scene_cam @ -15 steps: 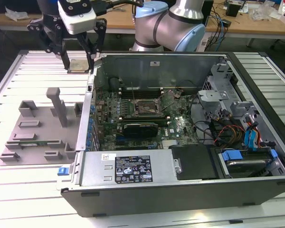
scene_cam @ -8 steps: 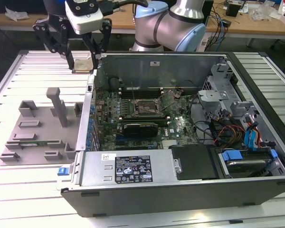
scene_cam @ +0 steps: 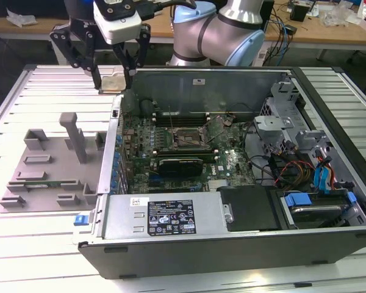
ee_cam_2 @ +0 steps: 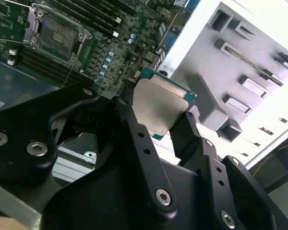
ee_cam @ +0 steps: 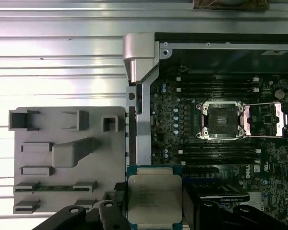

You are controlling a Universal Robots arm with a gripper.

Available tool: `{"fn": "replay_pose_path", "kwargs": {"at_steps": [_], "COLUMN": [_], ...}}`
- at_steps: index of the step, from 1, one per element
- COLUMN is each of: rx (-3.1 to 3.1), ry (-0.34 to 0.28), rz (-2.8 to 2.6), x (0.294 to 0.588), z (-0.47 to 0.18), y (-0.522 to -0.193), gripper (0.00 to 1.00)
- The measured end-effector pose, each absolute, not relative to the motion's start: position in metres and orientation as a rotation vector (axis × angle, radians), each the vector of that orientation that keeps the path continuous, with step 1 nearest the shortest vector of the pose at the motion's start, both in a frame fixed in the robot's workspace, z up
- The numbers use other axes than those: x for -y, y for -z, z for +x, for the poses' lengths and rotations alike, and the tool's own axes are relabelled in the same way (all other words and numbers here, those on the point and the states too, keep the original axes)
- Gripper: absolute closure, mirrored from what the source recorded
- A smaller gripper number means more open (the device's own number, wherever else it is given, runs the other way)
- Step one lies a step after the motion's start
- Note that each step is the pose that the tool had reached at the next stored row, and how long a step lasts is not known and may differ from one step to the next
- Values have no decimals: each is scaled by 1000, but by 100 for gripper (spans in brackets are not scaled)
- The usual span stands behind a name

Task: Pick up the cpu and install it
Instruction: 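Pick up the cpu and move it towards the insertion slot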

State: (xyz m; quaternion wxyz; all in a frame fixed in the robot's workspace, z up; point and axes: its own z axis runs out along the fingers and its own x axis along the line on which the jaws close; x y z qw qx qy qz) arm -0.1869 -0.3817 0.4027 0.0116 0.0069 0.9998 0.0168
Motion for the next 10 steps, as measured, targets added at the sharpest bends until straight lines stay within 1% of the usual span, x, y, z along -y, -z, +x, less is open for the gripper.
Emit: {"fn": "replay_pose_path", "kwargs": {"at_steps": [10], "rx": [-3118], "ry": [-52], "rz": [22], "x": [382], "z": [-175], "y": [-403], "gripper": [45]}}
